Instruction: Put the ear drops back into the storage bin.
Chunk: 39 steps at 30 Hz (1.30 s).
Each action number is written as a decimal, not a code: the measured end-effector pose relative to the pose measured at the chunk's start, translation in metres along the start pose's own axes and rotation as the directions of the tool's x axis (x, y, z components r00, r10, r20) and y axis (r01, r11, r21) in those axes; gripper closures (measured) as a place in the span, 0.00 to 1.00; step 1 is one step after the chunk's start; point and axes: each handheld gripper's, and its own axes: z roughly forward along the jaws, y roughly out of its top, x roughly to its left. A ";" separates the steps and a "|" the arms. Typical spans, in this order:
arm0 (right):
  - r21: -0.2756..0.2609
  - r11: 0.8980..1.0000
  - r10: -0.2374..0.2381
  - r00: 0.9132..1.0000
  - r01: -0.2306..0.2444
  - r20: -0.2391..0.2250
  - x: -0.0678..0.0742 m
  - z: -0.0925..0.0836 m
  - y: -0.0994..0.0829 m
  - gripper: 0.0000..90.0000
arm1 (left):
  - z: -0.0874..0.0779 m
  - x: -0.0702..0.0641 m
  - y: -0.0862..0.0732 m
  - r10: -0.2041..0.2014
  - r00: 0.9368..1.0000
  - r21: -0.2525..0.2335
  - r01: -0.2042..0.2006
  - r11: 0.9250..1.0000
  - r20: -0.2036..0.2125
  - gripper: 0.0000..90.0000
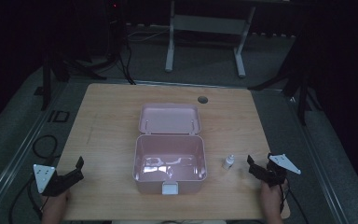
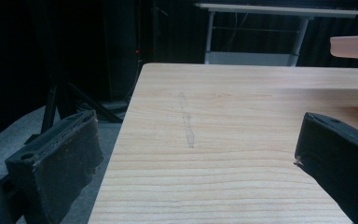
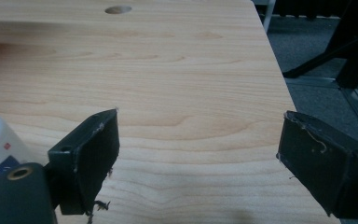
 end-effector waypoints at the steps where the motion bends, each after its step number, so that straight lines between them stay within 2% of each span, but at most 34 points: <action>1: 0.009 1.000 -0.003 1.000 0.003 0.001 0.000 0.001 0.000 0.14 | 0.000 0.000 0.000 0.001 1.000 0.000 -0.001 1.000 -0.001 0.01; 5: 0.024 1.000 -0.012 1.000 0.012 0.002 0.001 0.002 0.001 0.14 | 0.000 0.000 0.000 -0.001 1.000 0.001 0.001 1.000 0.000 0.01; 6: 0.058 0.998 -0.027 1.000 0.027 -0.001 0.002 0.005 0.002 0.14 | 0.000 0.000 0.000 -0.002 1.000 0.001 0.002 1.000 0.000 0.01; 9: 0.098 0.994 -0.046 0.999 0.047 -0.009 0.004 0.008 0.003 0.14 | 0.000 0.000 0.000 -0.001 1.000 0.001 0.001 1.000 -0.001 0.01; 14: 0.201 0.978 -0.041 0.995 0.059 -0.090 0.001 0.010 0.012 0.14 | 0.000 0.000 0.000 -0.002 1.000 0.002 0.002 1.000 0.000 0.01; 15: 0.235 0.970 -0.046 0.995 0.067 -0.093 0.001 0.009 0.013 0.14 | 0.000 0.000 0.000 -0.003 1.000 0.002 0.003 1.000 0.000 0.01; 17: 0.321 0.943 -0.054 0.991 0.090 -0.119 0.001 0.010 0.016 0.14 | 0.000 0.000 0.000 -0.003 1.000 0.002 0.003 1.000 0.001 0.01; 21: 0.421 0.896 -0.080 0.985 0.138 -0.153 0.001 0.009 0.021 0.13 | 0.000 0.000 0.000 -0.004 1.000 0.002 0.004 1.000 0.003 0.01; 22: 0.421 0.896 -0.080 0.985 0.138 -0.153 0.001 0.009 0.021 0.13 | 0.000 0.000 0.000 -0.004 1.000 0.002 0.004 1.000 0.003 0.01; 23: 0.469 0.866 -0.103 0.981 0.171 -0.167 0.001 0.008 0.024 0.13 | 0.000 0.000 0.000 -0.003 1.000 0.002 0.003 1.000 0.003 0.01; 24: 0.469 0.866 -0.103 0.981 0.171 -0.167 0.001 0.008 0.024 0.13 | 0.000 0.000 0.000 -0.003 1.000 0.002 0.003 1.000 0.003 0.01; 25: 0.506 0.841 -0.111 0.976 0.192 -0.186 0.001 0.008 0.025 0.13 | 0.000 0.000 0.000 -0.004 1.000 0.002 0.004 1.000 0.003 0.01; 26: 0.519 0.832 -0.114 0.975 0.198 -0.190 0.002 0.008 0.026 0.13 | 0.000 0.000 0.000 -0.004 1.000 0.002 0.004 1.000 0.005 0.01; 27: 0.519 0.832 -0.114 0.975 0.198 -0.190 0.002 0.008 0.026 0.13 | 0.000 0.000 0.000 -0.004 1.000 0.002 0.004 1.000 0.005 0.00; 28: 0.537 0.816 -0.120 0.972 0.213 -0.202 0.002 0.008 0.026 0.13 | 0.000 0.001 0.000 -0.005 1.000 0.001 0.005 1.000 0.006 0.00; 29: 0.578 0.782 -0.123 0.967 0.234 -0.225 0.004 0.008 0.027 0.13 | 0.000 0.001 0.000 -0.006 1.000 0.001 0.006 1.000 0.007 0.01; 31: 0.608 0.747 -0.137 0.958 0.268 -0.254 0.007 0.008 0.027 0.13 | 0.001 0.001 0.000 -0.008 1.000 0.001 0.008 1.000 0.008 0.01; 34: 0.646 0.705 -0.140 0.951 0.292 -0.276 0.010 0.008 0.028 0.13 | 0.000 0.001 0.000 -0.007 1.000 0.001 0.007 1.000 0.008 0.01; 36: 0.663 0.684 -0.138 0.946 0.304 -0.292 0.011 0.006 0.030 0.13 | 0.000 0.001 0.000 -0.007 1.000 0.001 0.007 1.000 0.009 0.01; 38: 0.669 0.673 -0.145 0.943 0.316 -0.299 0.012 0.005 0.034 0.13 | 0.001 0.001 0.000 -0.008 1.000 0.001 0.008 1.000 0.008 0.01; 39: 0.676 0.662 -0.151 0.941 0.324 -0.303 0.013 0.004 0.035 0.13 | 0.001 0.001 0.000 -0.008 1.000 0.002 0.008 1.000 0.008 0.01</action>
